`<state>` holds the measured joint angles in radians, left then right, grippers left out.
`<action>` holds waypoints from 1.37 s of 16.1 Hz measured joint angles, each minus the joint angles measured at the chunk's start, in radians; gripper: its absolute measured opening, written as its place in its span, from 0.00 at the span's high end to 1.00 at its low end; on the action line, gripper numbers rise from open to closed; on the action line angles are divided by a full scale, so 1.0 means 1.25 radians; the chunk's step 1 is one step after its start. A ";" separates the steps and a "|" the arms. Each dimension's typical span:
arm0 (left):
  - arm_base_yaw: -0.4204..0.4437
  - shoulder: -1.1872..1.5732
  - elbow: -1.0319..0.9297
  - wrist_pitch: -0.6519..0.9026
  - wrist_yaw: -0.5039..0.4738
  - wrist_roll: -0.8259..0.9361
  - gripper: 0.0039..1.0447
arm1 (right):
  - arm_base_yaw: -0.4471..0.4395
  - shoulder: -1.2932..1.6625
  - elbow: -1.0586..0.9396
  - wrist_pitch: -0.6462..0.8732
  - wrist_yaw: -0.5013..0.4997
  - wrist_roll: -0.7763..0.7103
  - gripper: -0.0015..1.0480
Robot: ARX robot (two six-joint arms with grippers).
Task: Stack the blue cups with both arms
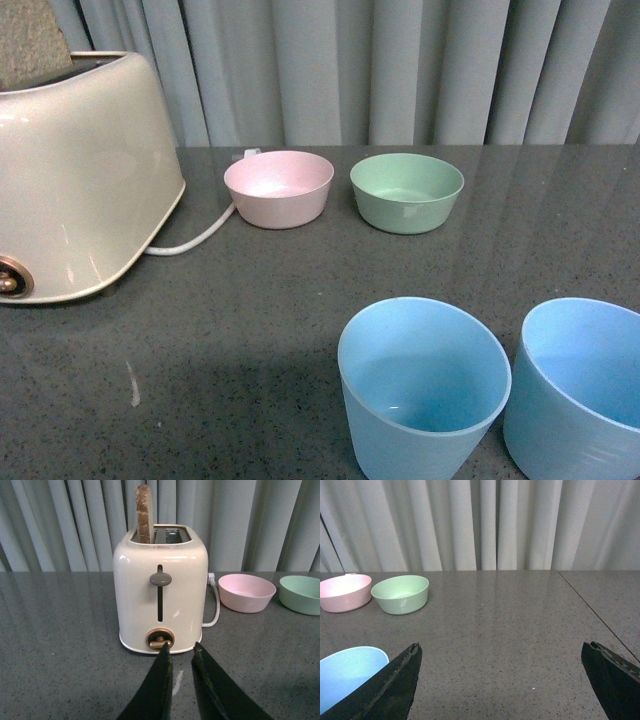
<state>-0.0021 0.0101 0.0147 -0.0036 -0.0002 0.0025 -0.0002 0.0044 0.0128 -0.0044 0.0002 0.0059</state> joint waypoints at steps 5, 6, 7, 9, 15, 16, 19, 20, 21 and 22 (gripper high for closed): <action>0.000 0.000 0.000 0.000 0.000 0.000 0.33 | 0.000 0.000 0.000 0.000 0.000 0.000 0.06; 0.000 0.000 0.000 0.000 0.000 0.000 0.22 | 0.000 0.000 0.000 0.000 0.000 0.000 0.06; 0.000 0.000 0.000 0.000 0.000 0.000 0.12 | 0.000 0.000 0.000 0.000 0.000 0.000 0.06; 0.000 0.000 0.000 0.000 -0.001 0.000 0.07 | -0.029 0.024 0.009 -0.034 -0.078 0.026 0.06; 0.000 0.000 0.000 0.000 0.000 0.000 0.06 | 0.007 0.306 0.189 0.141 -0.190 0.113 0.06; 0.000 0.000 0.000 0.000 0.000 0.000 0.06 | 0.015 0.326 0.204 0.139 -0.190 0.113 0.06; 0.000 0.000 0.000 0.000 0.000 0.000 0.06 | 0.109 0.535 0.330 0.035 -0.171 0.119 0.06; 0.000 0.000 0.000 0.000 0.000 0.000 0.06 | 0.164 0.637 0.383 -0.005 -0.136 0.103 0.06; 0.000 0.000 0.000 0.000 0.000 0.000 0.06 | 0.200 0.727 0.399 -0.013 -0.098 0.080 0.06; 0.000 0.000 0.000 0.000 0.000 0.000 0.06 | 0.206 0.752 0.399 -0.015 -0.092 0.077 0.06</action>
<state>-0.0021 0.0101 0.0147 -0.0036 -0.0006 0.0025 0.2569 0.9443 0.5117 -0.0231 -0.1146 0.1017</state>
